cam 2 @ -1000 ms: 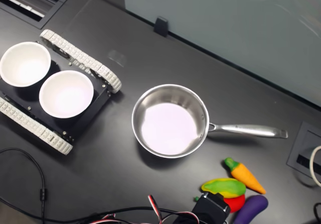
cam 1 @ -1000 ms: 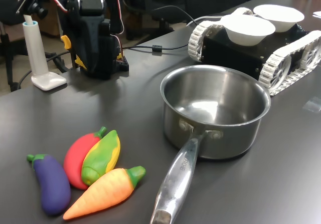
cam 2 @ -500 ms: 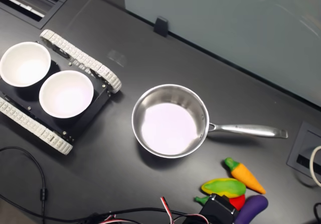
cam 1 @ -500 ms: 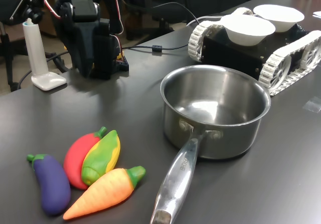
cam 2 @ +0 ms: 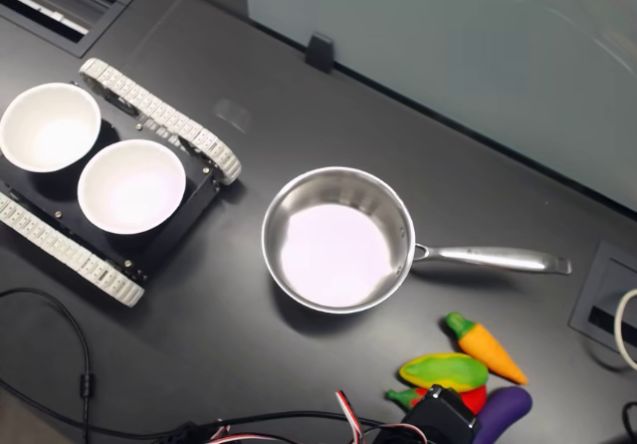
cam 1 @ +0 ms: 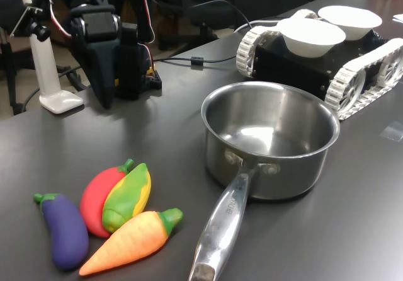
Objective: Pick up the chilli and place them in the pan
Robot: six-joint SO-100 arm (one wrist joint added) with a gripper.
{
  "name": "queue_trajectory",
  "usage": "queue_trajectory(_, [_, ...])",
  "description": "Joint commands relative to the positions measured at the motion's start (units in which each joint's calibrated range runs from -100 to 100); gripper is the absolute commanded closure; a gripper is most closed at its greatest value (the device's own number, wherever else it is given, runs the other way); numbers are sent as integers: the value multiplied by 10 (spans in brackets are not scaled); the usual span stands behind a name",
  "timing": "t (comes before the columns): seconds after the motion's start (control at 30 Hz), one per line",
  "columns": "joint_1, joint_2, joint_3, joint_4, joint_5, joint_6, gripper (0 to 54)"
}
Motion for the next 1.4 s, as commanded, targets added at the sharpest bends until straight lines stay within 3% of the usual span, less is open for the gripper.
queue_trajectory(0.0, [14, 0, -41, -33, -2, -3, 528])
queue_trajectory(0.4, [40, 18, -34, -50, 9, -2, 502])
queue_trajectory(0.47, [42, 21, -33, -51, 12, -2, 451])
queue_trajectory(0.97, [67, 64, -50, -63, 28, -2, 315])
queue_trajectory(1.2, [67, 92, -65, -49, 46, -2, 285])
queue_trajectory(1.37, [66, 132, -118, -11, 59, -2, 274])
